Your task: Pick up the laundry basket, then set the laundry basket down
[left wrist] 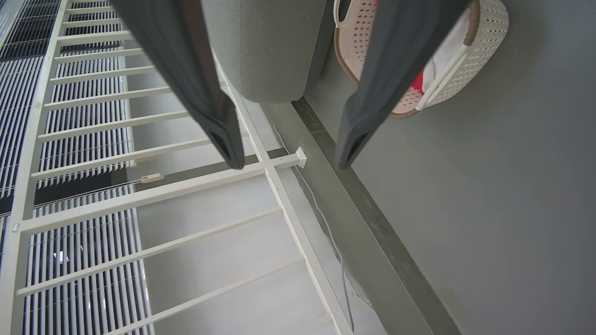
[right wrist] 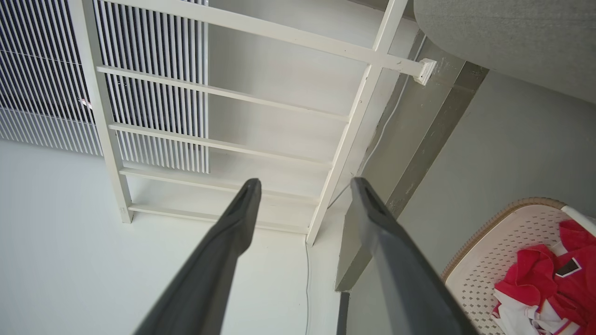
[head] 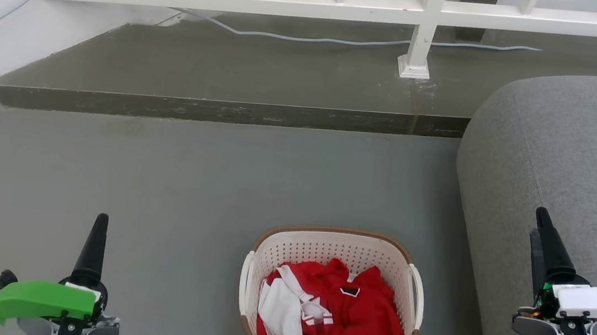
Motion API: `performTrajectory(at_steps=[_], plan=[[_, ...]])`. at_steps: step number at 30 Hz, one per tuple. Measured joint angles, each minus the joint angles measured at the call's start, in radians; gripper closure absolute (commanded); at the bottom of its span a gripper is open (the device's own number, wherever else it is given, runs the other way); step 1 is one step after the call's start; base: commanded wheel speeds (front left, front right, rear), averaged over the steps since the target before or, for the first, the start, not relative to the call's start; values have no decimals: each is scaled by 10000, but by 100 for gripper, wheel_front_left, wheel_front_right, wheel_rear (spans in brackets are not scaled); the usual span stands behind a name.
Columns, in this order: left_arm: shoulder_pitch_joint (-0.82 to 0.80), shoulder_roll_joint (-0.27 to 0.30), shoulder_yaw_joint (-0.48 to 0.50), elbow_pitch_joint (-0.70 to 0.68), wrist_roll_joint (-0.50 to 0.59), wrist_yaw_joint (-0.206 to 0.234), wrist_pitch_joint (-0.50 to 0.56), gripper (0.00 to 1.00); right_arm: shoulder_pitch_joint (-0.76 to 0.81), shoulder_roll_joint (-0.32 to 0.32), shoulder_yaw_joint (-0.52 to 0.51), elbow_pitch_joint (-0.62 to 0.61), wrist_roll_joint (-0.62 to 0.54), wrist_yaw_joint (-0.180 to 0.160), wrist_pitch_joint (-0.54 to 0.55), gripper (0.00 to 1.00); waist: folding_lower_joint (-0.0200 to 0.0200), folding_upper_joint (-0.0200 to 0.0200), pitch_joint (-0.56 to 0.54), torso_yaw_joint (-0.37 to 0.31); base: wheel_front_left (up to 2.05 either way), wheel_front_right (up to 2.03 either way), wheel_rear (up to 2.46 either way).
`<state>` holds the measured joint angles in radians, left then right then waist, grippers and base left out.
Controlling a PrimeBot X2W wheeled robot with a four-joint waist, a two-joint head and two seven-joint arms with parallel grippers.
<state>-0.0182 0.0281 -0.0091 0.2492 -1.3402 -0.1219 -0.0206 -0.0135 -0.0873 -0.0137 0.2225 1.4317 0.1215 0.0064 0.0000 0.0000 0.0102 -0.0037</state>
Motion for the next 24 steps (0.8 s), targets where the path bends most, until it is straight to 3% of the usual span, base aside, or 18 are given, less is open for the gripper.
performTrajectory(at_steps=[8, 24], plan=[[-8, 12, -184, -196, 1561, 8, -257, 0, -68, -372, 598, -59, -1152, 2, -407, 0, 0, 0, 31, -3, 0, 0, 0], [-15, 21, -554, -673, 4370, 443, -775, 0, -248, -748, 1283, 54, -3532, 4, -951, 0, 0, 0, 122, -29, 0, 0, 0]])
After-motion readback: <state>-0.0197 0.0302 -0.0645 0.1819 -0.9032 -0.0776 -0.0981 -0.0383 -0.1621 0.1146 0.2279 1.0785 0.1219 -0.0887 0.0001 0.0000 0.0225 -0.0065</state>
